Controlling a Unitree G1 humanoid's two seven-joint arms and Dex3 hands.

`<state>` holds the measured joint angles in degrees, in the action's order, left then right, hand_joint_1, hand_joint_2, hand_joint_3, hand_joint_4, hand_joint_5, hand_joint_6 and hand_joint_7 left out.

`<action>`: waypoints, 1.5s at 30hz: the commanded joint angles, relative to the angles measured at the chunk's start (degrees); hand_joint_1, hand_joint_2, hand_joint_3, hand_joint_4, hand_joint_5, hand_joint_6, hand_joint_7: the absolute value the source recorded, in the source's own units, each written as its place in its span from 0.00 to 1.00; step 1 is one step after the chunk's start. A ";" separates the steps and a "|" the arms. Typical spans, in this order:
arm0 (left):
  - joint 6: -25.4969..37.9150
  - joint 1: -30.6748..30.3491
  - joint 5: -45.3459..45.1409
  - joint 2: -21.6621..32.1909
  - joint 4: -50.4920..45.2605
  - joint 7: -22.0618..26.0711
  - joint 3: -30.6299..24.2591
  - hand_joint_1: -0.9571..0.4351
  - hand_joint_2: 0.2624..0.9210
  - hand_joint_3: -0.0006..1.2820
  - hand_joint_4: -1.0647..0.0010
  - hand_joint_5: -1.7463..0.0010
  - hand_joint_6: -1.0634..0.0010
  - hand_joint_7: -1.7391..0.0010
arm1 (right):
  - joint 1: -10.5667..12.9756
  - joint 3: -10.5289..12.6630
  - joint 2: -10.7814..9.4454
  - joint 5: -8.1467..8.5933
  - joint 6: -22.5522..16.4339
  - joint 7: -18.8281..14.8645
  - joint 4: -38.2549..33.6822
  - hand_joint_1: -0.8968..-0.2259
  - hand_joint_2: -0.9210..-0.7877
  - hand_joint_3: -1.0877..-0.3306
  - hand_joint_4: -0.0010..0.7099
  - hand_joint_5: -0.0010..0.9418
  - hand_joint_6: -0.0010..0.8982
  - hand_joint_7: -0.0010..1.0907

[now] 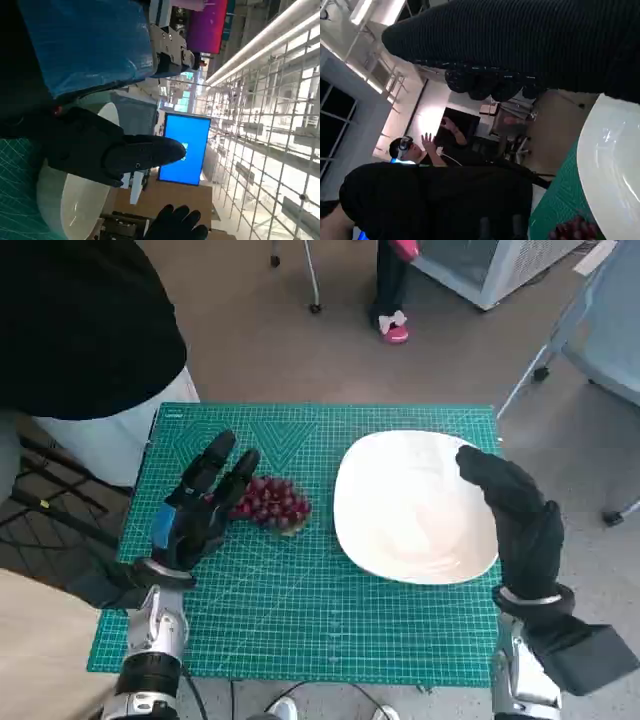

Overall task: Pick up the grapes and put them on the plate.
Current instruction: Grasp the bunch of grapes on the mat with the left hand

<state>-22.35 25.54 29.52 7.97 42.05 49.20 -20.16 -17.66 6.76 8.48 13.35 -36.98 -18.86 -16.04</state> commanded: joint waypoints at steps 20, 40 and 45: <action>-0.01 -0.16 -0.39 0.56 0.25 -0.13 0.14 0.23 1.00 0.33 0.79 1.00 0.73 1.00 | 0.34 0.00 -0.21 0.41 0.74 -0.78 -0.66 0.42 0.00 0.29 0.60 0.00 0.11 0.33; 0.90 0.07 -0.53 1.42 -0.06 0.17 0.80 0.23 1.00 0.31 0.79 1.00 0.73 1.00 | 0.04 -0.05 -0.41 0.39 0.89 -0.60 -0.70 0.42 0.00 0.28 0.60 0.00 0.10 0.34; 0.43 0.30 -1.20 2.12 -0.49 -0.15 1.17 0.22 1.00 0.27 0.79 1.00 0.74 1.00 | 0.06 -0.06 -0.47 0.36 0.86 -0.59 -0.68 0.42 0.00 0.28 0.60 0.00 0.10 0.35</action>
<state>-21.89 25.55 29.26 9.00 42.15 49.18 -19.28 -18.07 6.75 8.36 13.38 -36.93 -19.29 -16.11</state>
